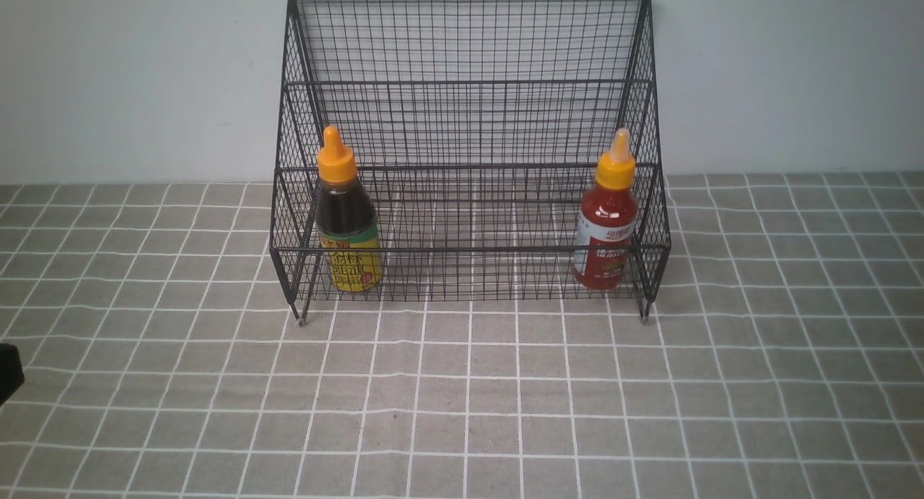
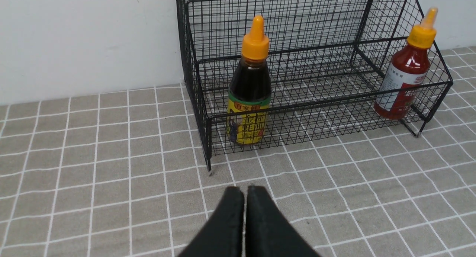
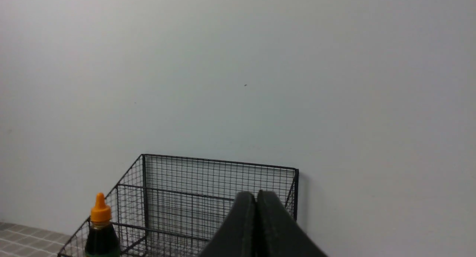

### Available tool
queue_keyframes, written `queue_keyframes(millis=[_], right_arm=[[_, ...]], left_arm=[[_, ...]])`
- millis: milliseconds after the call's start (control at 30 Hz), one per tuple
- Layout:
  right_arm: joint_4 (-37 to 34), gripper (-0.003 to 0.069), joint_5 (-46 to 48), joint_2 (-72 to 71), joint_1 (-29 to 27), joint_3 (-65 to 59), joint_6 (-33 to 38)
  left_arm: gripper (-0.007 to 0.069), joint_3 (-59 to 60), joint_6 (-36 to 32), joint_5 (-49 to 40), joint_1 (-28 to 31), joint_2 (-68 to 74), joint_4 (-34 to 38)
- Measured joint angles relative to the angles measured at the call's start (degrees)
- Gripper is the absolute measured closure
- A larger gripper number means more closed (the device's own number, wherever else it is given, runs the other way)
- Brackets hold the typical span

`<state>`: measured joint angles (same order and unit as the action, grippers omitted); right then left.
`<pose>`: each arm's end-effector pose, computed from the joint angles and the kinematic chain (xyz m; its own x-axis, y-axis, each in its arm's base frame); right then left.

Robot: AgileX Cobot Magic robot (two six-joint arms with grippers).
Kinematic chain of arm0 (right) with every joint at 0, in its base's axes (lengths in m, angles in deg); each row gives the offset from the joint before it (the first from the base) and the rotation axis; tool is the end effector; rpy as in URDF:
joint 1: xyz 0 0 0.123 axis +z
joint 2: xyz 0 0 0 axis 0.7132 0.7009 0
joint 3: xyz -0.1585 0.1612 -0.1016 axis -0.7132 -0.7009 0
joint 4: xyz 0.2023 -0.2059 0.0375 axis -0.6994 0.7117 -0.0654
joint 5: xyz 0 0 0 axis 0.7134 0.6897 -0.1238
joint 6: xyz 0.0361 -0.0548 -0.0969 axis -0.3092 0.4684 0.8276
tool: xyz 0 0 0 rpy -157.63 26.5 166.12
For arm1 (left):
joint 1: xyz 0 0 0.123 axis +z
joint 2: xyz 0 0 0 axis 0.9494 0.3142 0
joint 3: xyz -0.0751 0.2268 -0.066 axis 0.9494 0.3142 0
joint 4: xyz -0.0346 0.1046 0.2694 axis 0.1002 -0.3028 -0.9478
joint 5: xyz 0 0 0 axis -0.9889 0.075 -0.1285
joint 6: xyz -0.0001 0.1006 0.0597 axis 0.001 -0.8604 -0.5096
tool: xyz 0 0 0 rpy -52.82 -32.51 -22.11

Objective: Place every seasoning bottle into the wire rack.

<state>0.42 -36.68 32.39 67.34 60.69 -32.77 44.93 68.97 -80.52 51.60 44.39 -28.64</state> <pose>0.1013 0.0338 0.3456 0.1321 0.0761 -0.9883 -0.3261 0.9449 0.0292 0.1538 -0.0496 0.3179 -0.3342 0.0255 -0.9422 0.2667 0.9613 -0.0686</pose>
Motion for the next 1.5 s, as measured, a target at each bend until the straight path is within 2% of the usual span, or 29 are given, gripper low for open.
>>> queue_keyframes(millis=[900, 1067, 1100, 1233, 1400, 1500], right_arm=[[2.01, 0.0672, -1.70, 0.00, 0.00, -0.28, -1.30], [2.13, 0.0672, -1.70, 0.00, 0.00, -0.28, -1.32], [2.13, 0.0672, -1.70, 0.00, 0.00, -0.28, -1.32], [2.13, 0.0672, -1.70, 0.00, 0.00, -0.28, -1.32], [2.13, 0.0672, -1.46, 0.00, 0.00, -0.28, -1.37], [2.13, 0.0672, -1.41, 0.00, 0.00, -0.28, -1.37]], left_arm=[[0.0631, 0.32, -0.63, 0.14, 0.17, -0.99, 0.00], [0.0631, 6.57, -3.32, 4.34, 5.64, -8.33, 1.24], [0.0631, 10.76, -5.13, 7.15, 8.42, -12.33, 2.43], [0.0631, 21.62, -9.04, 12.72, 13.03, -19.09, 5.29], [0.0631, 32.65, -10.66, 15.02, 14.00, -20.64, 6.06], [0.0631, 35.42, -10.94, 15.02, 14.05, -20.64, 5.95]])
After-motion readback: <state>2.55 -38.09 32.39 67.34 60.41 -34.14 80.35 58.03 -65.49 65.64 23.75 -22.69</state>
